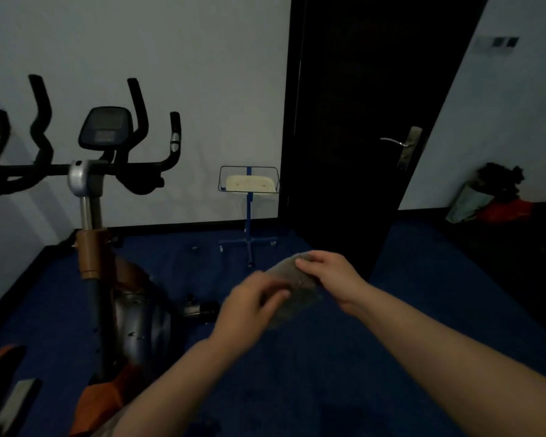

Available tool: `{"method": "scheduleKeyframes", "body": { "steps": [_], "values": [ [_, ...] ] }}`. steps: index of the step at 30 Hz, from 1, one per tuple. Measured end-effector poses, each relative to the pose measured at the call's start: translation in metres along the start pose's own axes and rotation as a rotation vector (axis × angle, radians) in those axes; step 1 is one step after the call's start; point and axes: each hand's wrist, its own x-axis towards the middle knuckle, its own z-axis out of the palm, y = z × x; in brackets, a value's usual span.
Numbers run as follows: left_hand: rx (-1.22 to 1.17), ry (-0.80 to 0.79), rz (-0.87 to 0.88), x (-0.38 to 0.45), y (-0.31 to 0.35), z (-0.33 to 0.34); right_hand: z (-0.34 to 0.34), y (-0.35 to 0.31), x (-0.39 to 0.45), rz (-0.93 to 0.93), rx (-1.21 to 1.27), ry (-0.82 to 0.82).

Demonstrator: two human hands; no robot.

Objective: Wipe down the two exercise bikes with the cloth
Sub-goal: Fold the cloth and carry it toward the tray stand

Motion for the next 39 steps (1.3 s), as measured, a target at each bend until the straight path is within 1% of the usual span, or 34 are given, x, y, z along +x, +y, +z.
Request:
{"method": "scheduleKeyframes", "body": {
  "steps": [1, 2, 5, 6, 8, 11, 17, 19, 22, 25, 27, 30, 33, 39],
  "values": [
    [-0.036, 0.067, -0.04, 0.018, 0.001, -0.001, -0.013, -0.004, 0.009, -0.038, -0.023, -0.029],
    [-0.067, 0.052, -0.085, 0.036, 0.003, -0.003, -0.025, -0.009, 0.017, -0.076, -0.029, -0.078],
    [-0.082, -0.248, -0.183, 0.084, 0.004, -0.001, -0.057, -0.026, 0.042, -0.177, -0.109, -0.229],
    [-0.078, -0.29, -0.192, 0.097, 0.004, -0.001, -0.067, -0.032, 0.05, -0.208, -0.176, -0.249],
    [-0.035, -0.286, -0.195, 0.123, 0.003, -0.002, -0.084, -0.043, 0.068, -0.28, -0.35, -0.254],
    [0.123, -0.33, -0.165, 0.164, -0.002, -0.007, -0.103, -0.056, 0.1, -0.37, -0.629, -0.251],
    [0.255, -0.38, -0.105, 0.251, -0.029, -0.016, -0.1, -0.071, 0.186, -0.373, -0.877, -0.283],
    [0.337, -0.417, -0.107, 0.285, -0.05, -0.023, -0.096, -0.077, 0.226, -0.385, -0.928, -0.256],
    [0.406, -0.43, -0.202, 0.34, -0.091, -0.044, -0.09, -0.086, 0.294, -0.388, -1.0, -0.19],
    [0.401, -0.385, -0.316, 0.385, -0.141, -0.061, -0.085, -0.085, 0.356, -0.367, -1.102, -0.147],
    [0.434, -0.385, -0.363, 0.414, -0.173, -0.068, -0.083, -0.079, 0.397, -0.349, -1.154, -0.094],
    [0.465, -0.413, -0.414, 0.448, -0.209, -0.068, -0.088, -0.076, 0.445, -0.275, -1.148, -0.047],
    [0.47, -0.441, -0.423, 0.479, -0.236, -0.065, -0.1, -0.072, 0.487, -0.211, -1.123, -0.061],
    [0.457, -0.368, -0.451, 0.549, -0.294, -0.052, -0.117, -0.067, 0.585, -0.175, -1.058, -0.109]
  ]
}}
